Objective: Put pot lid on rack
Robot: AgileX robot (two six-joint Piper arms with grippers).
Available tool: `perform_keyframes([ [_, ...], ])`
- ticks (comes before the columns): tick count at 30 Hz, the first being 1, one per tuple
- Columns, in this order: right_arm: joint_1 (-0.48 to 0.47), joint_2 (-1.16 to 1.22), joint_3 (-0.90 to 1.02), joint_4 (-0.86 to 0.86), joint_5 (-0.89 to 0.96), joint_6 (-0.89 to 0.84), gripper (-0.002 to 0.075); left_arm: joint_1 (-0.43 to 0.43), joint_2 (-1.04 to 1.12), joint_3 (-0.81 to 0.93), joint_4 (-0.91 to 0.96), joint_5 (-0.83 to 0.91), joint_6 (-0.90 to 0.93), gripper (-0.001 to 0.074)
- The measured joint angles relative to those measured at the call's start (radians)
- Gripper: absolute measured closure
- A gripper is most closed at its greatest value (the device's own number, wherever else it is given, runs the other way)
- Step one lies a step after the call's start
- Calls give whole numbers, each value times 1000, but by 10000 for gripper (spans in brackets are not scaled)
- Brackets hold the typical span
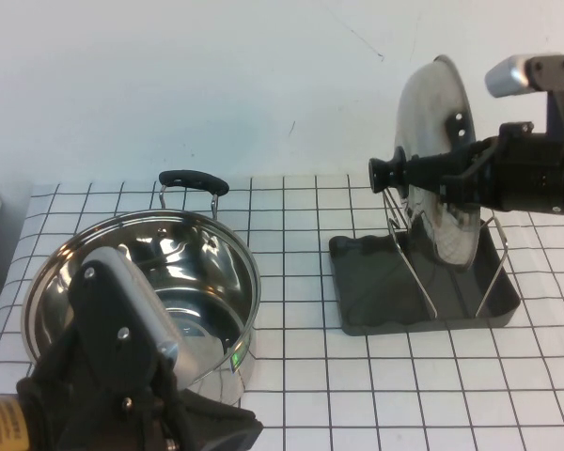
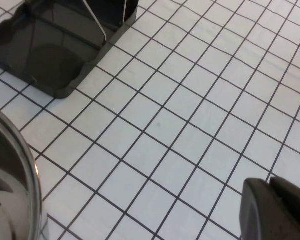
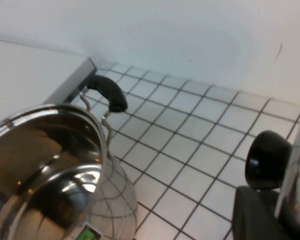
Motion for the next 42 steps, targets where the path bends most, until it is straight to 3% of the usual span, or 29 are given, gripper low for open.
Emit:
perform_keyframes([
  [14,2,65,0,-103,6,-7,610,0,0,22,-20,-23,-2,736],
  [16,2,69,-2,-103,12,1,554,0,0,22,-20,-23,-2,736],
  [21,2,69,-8,-103,21,28,297,0,0,22,-20,-23,-3,736],
  [26,-5,38,-8,-105,21,35,228,0,0,22,-20,-23,-3,736],
  [32,-63,-60,-8,-180,41,63,220,0,0,22,-17,-23,-3,736],
  [37,-103,-160,-8,-423,107,139,229,0,0,22,24,-65,-3,736],
  [40,-123,-219,-8,-607,186,251,285,0,0,22,44,-100,-5,736],
  [42,-136,-266,-8,-749,255,327,361,0,-2,22,83,-115,-31,736],
])
